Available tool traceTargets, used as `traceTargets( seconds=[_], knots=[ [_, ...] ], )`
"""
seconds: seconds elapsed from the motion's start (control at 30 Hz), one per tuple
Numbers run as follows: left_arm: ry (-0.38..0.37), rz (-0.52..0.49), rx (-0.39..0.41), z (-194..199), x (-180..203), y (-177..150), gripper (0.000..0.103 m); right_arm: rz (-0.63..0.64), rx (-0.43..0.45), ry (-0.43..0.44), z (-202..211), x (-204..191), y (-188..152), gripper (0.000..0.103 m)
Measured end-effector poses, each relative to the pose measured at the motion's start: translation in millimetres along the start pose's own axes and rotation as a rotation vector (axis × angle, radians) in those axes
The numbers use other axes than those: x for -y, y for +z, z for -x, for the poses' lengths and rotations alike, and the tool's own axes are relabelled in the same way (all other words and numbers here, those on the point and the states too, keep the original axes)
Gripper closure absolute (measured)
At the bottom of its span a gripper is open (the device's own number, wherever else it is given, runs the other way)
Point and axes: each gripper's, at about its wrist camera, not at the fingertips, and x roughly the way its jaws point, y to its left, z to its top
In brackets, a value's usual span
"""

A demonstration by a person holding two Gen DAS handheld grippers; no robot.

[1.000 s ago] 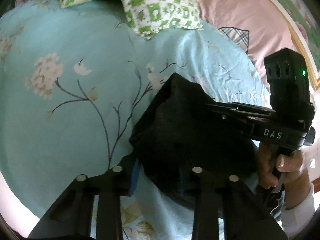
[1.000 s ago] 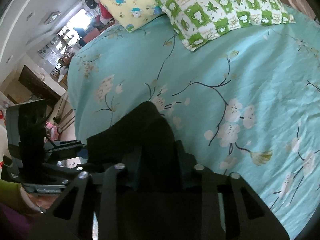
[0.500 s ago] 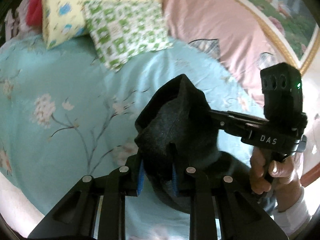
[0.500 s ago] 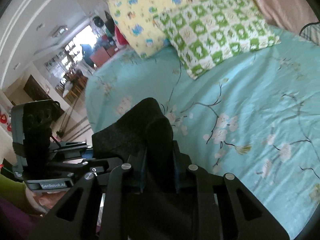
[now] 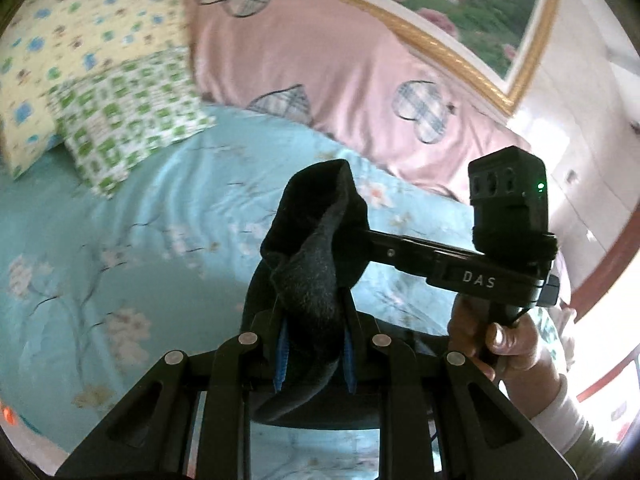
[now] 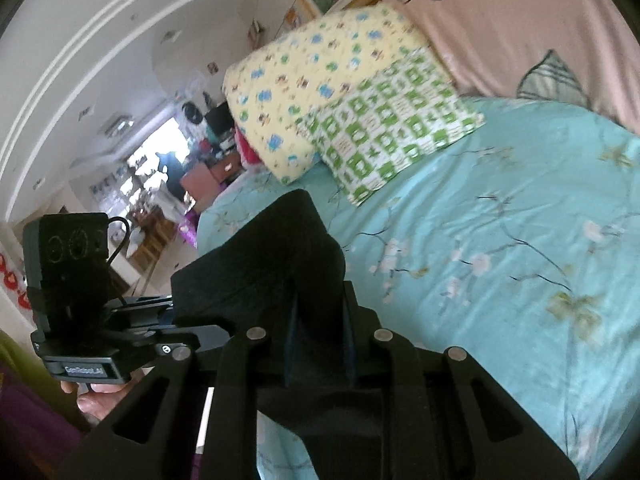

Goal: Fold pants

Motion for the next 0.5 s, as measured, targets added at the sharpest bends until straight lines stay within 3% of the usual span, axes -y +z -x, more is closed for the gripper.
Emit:
traceTargets(
  seconds=[0.5],
  knots=[
    [-0.108,-0.183,-0.093,-32.6,108.0,-31.6,0.082,-0.161,0.170,-0.061,101.7,40.2,-75.7,0.083]
  ],
)
